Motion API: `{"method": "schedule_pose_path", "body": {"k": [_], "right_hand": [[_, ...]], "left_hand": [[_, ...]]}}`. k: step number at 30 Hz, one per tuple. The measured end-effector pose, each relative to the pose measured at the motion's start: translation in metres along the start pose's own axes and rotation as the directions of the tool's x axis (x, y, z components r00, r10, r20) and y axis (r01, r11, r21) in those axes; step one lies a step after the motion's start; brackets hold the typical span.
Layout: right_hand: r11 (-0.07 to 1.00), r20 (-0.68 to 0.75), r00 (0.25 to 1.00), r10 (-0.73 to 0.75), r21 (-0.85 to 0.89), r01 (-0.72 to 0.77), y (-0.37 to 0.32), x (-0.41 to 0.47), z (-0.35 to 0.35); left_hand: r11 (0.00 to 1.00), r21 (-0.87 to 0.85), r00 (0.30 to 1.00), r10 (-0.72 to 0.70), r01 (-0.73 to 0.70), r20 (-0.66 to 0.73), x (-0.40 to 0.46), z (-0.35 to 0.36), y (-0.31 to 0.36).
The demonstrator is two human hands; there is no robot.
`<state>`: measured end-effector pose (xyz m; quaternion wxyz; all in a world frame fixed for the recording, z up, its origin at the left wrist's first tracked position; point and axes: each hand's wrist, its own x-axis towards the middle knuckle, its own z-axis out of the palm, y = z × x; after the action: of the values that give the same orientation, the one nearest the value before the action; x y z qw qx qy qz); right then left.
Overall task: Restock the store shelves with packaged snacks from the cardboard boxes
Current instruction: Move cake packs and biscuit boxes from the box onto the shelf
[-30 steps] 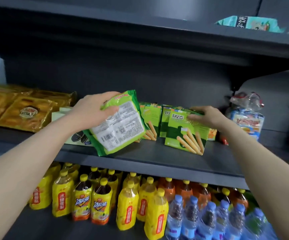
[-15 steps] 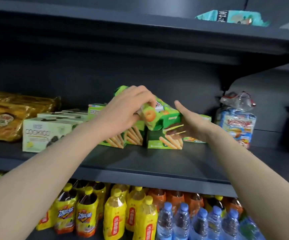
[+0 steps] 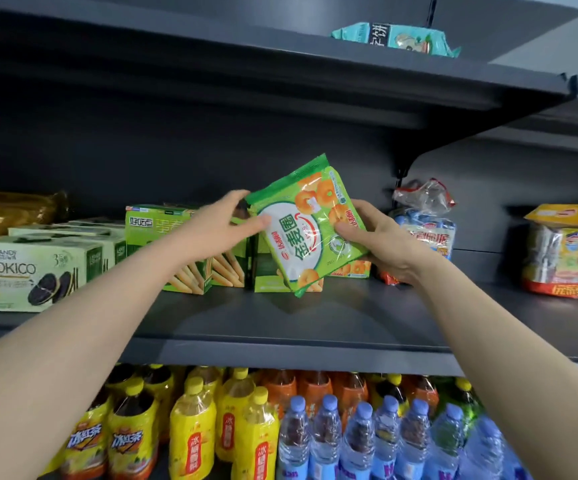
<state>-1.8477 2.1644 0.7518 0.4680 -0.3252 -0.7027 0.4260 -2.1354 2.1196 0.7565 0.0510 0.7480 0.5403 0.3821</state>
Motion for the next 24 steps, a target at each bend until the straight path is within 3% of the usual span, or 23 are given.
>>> {"method": "schedule_pose_path", "body": {"k": [4, 7, 9, 11, 13, 15, 18, 22, 24], "right_hand": [[0.997, 0.044, 0.999, 0.015, -0.080, -0.011, 0.004, -0.003, -0.009], [0.935, -0.007, 0.996, -0.092, -0.344, 0.084, 0.003, -0.003, -0.019], [0.815, -0.041, 0.958, -0.284, -0.537, 0.219, -0.013, -0.005, -0.018], [0.624, 0.071, 0.926, -0.371, -0.720, 0.305, -0.033, -0.006, -0.012], [0.438, 0.201, 0.947, -0.250, -0.849, 0.295, -0.044, -0.004, -0.003], [0.389, 0.196, 0.975, -0.107, -0.894, 0.222, -0.043, -0.001, 0.001], [0.512, 0.043, 0.991, -0.123, -0.853, 0.100, -0.029, 0.005, -0.027], [0.854, -0.334, 0.919, -0.211, -0.520, 0.007, -0.002, 0.004, -0.101], [0.886, -0.442, 0.871, -0.212, -0.463, -0.020, 0.014, 0.001, -0.125]], "left_hand": [[0.983, -0.181, 1.000, 0.011, -0.012, -0.005, 0.013, 0.018, 0.006], [0.982, -0.160, 0.994, 0.090, -0.099, -0.064, 0.020, 0.021, 0.012], [0.978, -0.024, 0.977, 0.207, -0.208, -0.057, 0.024, 0.024, 0.024], [0.953, 0.102, 0.957, 0.290, -0.286, -0.021, 0.028, 0.029, 0.039], [0.938, 0.150, 0.950, 0.313, -0.311, 0.009, 0.035, 0.038, 0.051], [0.944, 0.081, 0.947, 0.321, -0.321, 0.010, 0.041, 0.048, 0.056], [0.954, -0.005, 0.954, 0.299, -0.299, -0.021, 0.045, 0.053, 0.043], [0.893, 0.384, 0.971, 0.236, -0.233, 0.040, 0.046, 0.054, -0.004], [0.834, 0.510, 0.977, 0.196, -0.210, 0.083, 0.044, 0.061, -0.022]]}}
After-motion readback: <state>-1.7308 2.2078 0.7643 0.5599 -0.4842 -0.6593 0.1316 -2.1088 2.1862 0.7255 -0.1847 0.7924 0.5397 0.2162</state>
